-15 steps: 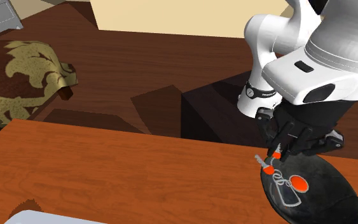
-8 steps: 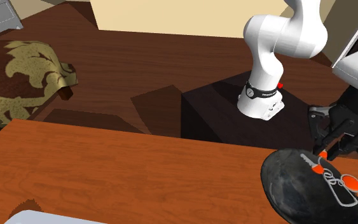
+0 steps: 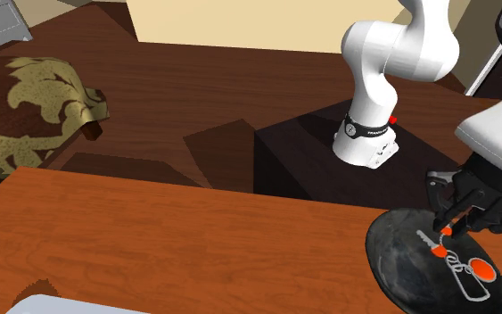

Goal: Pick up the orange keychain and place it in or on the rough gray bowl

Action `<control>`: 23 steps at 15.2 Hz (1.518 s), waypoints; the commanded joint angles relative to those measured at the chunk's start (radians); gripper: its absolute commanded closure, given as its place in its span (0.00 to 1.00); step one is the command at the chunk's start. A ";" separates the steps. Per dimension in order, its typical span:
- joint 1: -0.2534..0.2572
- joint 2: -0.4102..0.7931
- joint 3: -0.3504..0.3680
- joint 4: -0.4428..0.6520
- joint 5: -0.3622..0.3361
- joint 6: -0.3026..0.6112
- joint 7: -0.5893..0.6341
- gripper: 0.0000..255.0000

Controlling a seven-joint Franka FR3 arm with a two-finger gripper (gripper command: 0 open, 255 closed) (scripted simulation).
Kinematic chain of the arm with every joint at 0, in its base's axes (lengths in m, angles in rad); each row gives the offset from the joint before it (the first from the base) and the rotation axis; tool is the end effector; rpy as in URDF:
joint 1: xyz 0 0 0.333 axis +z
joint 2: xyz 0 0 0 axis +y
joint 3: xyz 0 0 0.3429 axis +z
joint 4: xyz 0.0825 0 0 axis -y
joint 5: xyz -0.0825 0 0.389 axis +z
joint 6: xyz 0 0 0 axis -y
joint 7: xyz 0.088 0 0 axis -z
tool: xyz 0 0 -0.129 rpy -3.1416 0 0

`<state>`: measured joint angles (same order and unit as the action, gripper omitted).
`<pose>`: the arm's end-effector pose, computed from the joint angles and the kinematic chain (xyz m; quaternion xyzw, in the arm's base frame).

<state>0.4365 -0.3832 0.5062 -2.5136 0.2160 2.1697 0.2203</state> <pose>0.2372 0.3462 0.3991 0.9598 0.2807 0.0037 0.0000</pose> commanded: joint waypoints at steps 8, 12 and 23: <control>-0.006 0.063 0.026 -0.061 -0.008 0.123 0.013 1.00; -0.006 0.063 0.026 -0.061 -0.008 0.123 0.013 1.00; 0.002 -0.005 0.000 -0.008 0.003 0.003 -0.001 0.00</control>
<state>0.4399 -0.3749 0.5150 -2.5439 0.2209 2.2103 0.2240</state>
